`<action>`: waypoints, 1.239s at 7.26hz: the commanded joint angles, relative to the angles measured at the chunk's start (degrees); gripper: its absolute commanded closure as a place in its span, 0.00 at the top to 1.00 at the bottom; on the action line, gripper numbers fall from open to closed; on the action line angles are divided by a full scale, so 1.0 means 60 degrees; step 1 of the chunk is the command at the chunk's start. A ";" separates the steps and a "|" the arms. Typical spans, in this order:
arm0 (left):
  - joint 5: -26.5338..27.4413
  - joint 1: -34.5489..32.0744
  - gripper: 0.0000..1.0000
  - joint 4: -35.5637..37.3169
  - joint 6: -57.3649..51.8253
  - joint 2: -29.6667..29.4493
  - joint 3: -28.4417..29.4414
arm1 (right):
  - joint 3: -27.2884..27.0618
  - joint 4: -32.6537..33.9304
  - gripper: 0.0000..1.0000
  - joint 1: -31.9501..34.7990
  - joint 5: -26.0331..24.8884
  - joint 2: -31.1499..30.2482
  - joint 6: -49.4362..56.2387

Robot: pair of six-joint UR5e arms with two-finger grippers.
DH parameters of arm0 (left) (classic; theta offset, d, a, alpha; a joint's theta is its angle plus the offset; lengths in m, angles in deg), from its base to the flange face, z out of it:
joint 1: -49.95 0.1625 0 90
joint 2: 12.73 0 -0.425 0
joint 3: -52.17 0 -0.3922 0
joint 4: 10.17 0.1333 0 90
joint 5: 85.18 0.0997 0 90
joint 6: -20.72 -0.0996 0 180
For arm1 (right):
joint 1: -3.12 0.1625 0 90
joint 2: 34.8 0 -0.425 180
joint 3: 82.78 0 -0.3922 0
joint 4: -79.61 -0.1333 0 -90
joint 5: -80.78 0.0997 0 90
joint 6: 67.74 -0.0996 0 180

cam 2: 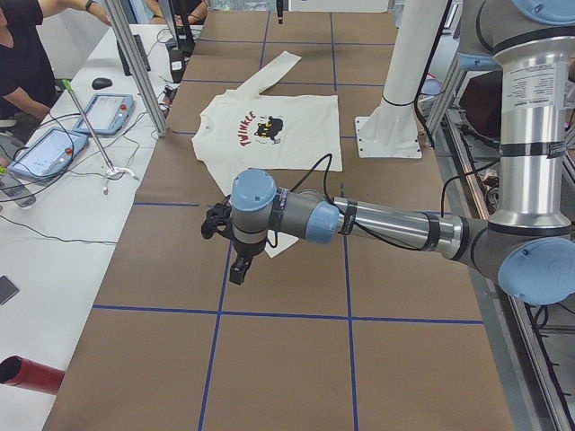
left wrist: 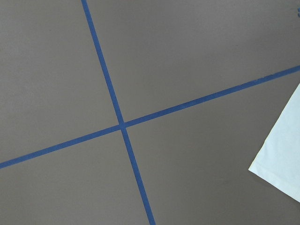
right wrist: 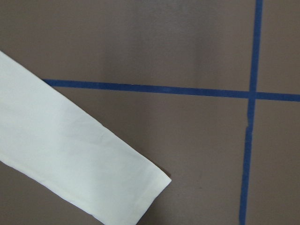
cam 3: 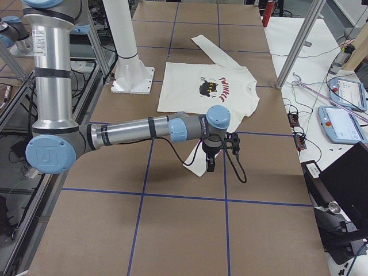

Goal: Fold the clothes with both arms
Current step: 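Move the right gripper toward the sleeve nearest it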

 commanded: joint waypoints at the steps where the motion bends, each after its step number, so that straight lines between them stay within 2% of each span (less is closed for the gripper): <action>1: -0.0003 -0.0002 1.00 0.0007 0.0000 0.0096 -0.0064 | 0.0047 -0.1014 1.00 -0.1245 -0.0074 0.0019 -0.0645; 3: -0.0440 -0.0002 1.00 -0.0066 0.0000 0.0126 -0.0079 | 0.0149 -0.1515 1.00 -0.1807 -0.0133 0.0049 -0.2151; 5: -0.0472 -0.0002 1.00 -0.0080 -0.0015 0.0141 -0.0094 | 0.1140 -0.2157 0.99 -0.1808 -0.0323 0.0048 -0.2917; 7: -0.0472 -0.0002 1.00 -0.0095 -0.0015 0.0141 -0.0094 | 0.2340 -0.3722 0.98 -0.1808 -0.0615 0.0120 -0.3736; 9: -0.0472 -0.0002 1.00 -0.0081 -0.0015 0.0141 -0.0210 | 0.2815 -0.4124 0.92 -0.1808 -0.0631 0.0122 -0.4412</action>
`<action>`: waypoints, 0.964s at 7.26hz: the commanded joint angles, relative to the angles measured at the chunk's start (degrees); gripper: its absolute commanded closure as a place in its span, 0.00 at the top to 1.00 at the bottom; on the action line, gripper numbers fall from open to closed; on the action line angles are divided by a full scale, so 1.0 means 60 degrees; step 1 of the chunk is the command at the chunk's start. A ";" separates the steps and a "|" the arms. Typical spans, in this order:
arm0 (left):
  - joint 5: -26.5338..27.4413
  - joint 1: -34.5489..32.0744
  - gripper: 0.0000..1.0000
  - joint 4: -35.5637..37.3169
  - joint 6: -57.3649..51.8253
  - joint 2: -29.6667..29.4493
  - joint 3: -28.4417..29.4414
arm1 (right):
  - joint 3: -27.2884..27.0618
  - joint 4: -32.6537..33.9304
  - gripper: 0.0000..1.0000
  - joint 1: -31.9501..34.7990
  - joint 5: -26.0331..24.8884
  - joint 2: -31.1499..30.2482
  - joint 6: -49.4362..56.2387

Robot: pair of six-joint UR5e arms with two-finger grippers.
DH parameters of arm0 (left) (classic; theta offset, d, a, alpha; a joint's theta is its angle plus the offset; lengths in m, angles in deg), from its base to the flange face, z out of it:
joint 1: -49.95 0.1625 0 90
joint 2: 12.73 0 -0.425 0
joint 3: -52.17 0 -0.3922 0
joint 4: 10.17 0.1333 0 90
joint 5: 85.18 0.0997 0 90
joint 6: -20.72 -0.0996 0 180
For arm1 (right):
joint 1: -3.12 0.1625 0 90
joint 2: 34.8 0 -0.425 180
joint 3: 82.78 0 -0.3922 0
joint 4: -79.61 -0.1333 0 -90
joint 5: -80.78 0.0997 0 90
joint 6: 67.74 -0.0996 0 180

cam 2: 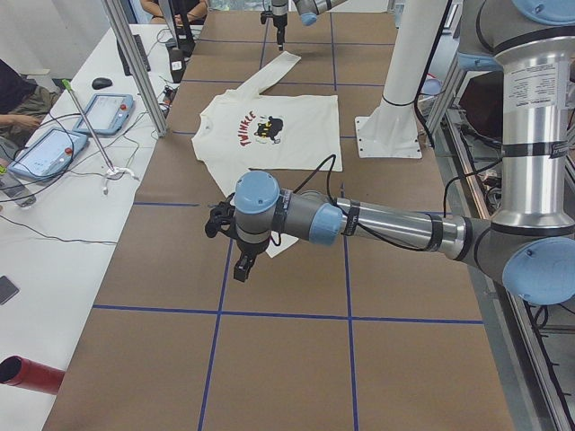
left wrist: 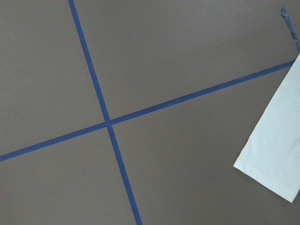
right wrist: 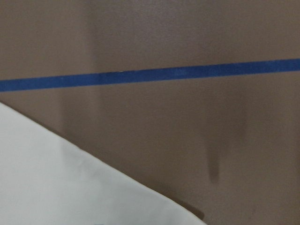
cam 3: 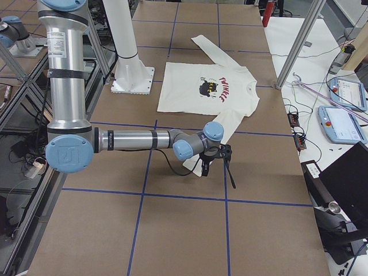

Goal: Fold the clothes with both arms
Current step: 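Move the right gripper toward the sleeve nearest it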

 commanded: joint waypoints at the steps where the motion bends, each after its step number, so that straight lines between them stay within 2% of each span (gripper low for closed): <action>1: -0.0001 -0.0015 1.00 0.0026 0.0000 0.0000 -0.0141 | 0.0451 -0.0278 0.84 -0.0001 -0.0003 -0.0010 -0.0598; 7: -0.0001 -0.0015 1.00 0.0011 0.0000 0.0161 -0.0200 | 0.0643 -0.0337 0.82 -0.0045 0.0071 0.0034 -0.0599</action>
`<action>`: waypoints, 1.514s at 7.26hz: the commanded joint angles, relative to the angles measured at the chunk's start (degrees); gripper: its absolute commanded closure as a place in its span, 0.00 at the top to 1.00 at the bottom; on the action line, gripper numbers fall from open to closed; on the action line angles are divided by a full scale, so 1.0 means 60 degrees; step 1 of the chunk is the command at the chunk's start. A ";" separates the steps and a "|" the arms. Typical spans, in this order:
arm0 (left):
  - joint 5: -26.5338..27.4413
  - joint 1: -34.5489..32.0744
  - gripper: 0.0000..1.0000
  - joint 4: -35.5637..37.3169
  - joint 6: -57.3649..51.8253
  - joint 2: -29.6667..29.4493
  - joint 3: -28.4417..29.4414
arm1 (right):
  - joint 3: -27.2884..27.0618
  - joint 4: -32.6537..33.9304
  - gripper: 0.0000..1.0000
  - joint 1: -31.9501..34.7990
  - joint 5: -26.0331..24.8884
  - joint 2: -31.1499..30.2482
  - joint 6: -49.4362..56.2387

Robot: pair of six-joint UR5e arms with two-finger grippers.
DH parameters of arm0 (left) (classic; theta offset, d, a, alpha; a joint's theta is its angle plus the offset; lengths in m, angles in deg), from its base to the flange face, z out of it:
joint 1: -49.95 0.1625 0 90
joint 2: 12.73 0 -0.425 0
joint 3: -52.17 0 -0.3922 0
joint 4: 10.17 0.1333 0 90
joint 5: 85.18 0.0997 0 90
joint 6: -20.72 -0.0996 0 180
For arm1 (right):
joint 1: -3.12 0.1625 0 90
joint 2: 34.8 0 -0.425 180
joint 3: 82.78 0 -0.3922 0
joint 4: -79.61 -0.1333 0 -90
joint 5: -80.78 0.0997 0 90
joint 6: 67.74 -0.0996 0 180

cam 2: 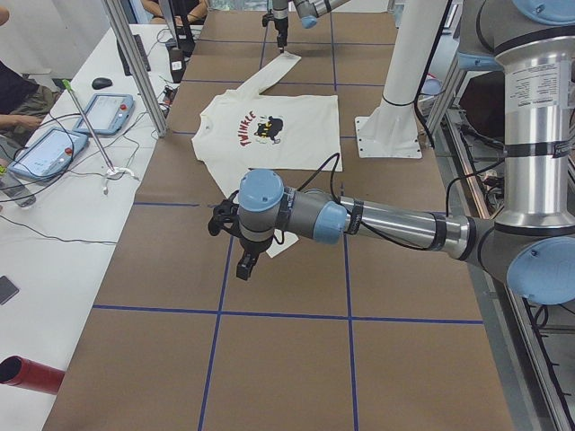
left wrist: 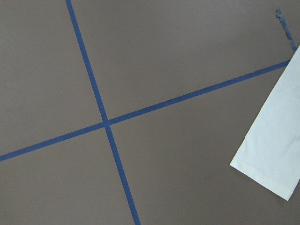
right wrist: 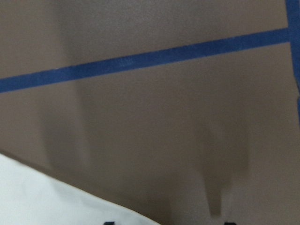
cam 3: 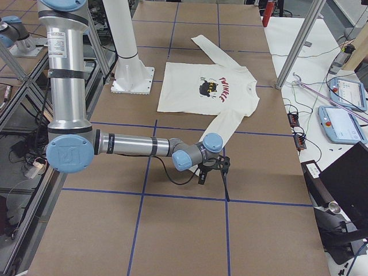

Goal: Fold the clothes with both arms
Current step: 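Move the right gripper toward the sleeve nearest it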

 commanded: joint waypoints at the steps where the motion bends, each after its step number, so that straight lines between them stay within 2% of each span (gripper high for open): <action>1: 0.0000 0.0000 1.00 0.0000 0.0000 0.0008 -0.0006 | -0.0014 -0.0006 0.82 -0.0111 0.0018 0.0000 0.0003; 2: -0.0015 0.0000 1.00 0.0000 0.0000 0.0008 -0.0006 | 0.0015 -0.0006 0.81 -0.0127 0.0018 0.0000 0.0047; 3: 0.0000 0.0000 1.00 0.0000 0.0000 0.0008 -0.0006 | 0.0001 -0.0006 0.74 -0.0127 0.0032 0.0000 0.0033; 4: 0.0000 0.0000 1.00 0.0000 0.0000 0.0008 -0.0006 | 0.0000 -0.0006 0.53 -0.0127 0.0047 0.0000 0.0018; 5: -0.0015 0.0000 1.00 0.0014 0.0000 0.0008 -0.0006 | 0.0015 -0.0006 0.39 -0.0127 0.0047 -0.0014 0.0018; 7: -0.0015 0.0000 1.00 0.0029 0.0000 0.0008 -0.0006 | 0.0000 -0.0006 0.00 -0.0127 0.0091 -0.0029 0.0018; 8: -0.0015 0.0000 1.00 0.0029 0.0000 0.0008 -0.0006 | -0.0072 -0.0006 0.00 -0.0127 0.0106 -0.0058 0.0003; 9: -0.0015 0.0000 1.00 0.0029 0.0000 0.0008 -0.0006 | -0.0174 -0.0020 0.00 -0.0127 0.0468 -0.0058 0.0003; 10: -0.0015 0.0000 1.00 0.0029 0.0000 0.0008 -0.0006 | -0.0538 -0.0020 0.00 -0.0098 0.1081 -0.0102 -0.0011; 11: -0.0015 0.0000 1.00 0.0029 0.0000 0.0008 -0.0020 | -0.1252 0.0038 0.00 -0.0112 0.1319 -0.0131 -0.0432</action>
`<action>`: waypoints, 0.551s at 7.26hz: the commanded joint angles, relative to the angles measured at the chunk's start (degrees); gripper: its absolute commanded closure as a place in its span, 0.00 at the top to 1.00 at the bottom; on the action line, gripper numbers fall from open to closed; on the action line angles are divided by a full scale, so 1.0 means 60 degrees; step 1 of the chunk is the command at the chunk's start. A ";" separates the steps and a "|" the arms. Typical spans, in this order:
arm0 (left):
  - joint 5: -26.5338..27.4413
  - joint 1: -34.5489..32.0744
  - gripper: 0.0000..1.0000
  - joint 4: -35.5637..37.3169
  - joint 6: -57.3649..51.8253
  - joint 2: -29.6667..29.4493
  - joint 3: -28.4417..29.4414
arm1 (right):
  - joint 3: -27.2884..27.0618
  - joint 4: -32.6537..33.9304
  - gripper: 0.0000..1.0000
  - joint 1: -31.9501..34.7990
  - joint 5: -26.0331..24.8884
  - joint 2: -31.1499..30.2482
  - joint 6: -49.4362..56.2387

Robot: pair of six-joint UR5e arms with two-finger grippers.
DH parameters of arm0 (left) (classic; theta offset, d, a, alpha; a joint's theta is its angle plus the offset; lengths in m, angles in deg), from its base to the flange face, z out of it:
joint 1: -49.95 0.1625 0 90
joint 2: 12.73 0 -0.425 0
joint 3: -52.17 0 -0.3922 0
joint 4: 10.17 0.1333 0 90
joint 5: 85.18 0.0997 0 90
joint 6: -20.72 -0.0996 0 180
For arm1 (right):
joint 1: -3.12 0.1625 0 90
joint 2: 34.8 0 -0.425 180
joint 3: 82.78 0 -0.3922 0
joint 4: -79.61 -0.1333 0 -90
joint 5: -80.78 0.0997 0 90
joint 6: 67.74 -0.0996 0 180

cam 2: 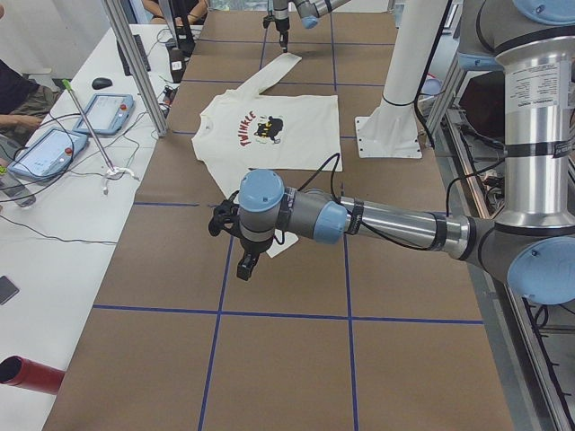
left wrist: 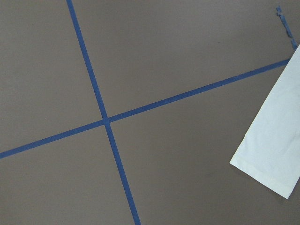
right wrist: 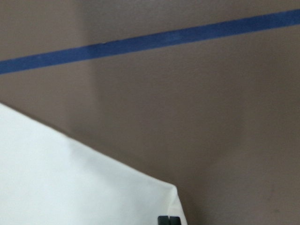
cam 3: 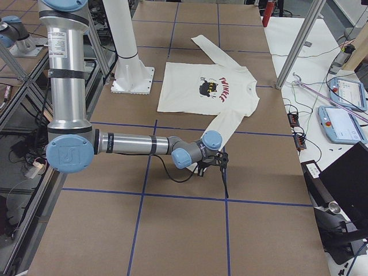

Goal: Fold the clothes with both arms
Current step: 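Grasp the sleeve cuff with the right gripper and fold it across the shirt front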

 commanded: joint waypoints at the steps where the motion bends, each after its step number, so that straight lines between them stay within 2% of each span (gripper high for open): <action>1: 0.0000 0.0014 1.00 0.0000 0.0000 0.0000 -0.0054 | -0.1708 0.0103 0.00 -0.0376 0.0545 0.0280 -0.2413; 2: 0.0000 0.0000 1.00 0.0015 0.0000 0.0000 -0.0069 | -0.2052 0.0162 0.00 -0.0974 0.0503 0.1603 -0.4855; 3: 0.0000 0.0000 1.00 0.0029 0.0000 -0.0014 -0.0069 | -0.1881 0.0264 0.00 -0.1850 0.0212 0.3226 -0.6910; 4: -0.0015 0.0014 1.00 0.0030 0.0015 -0.0015 -0.0069 | -0.1415 0.0990 0.00 -0.2410 -0.0574 0.5243 -0.8236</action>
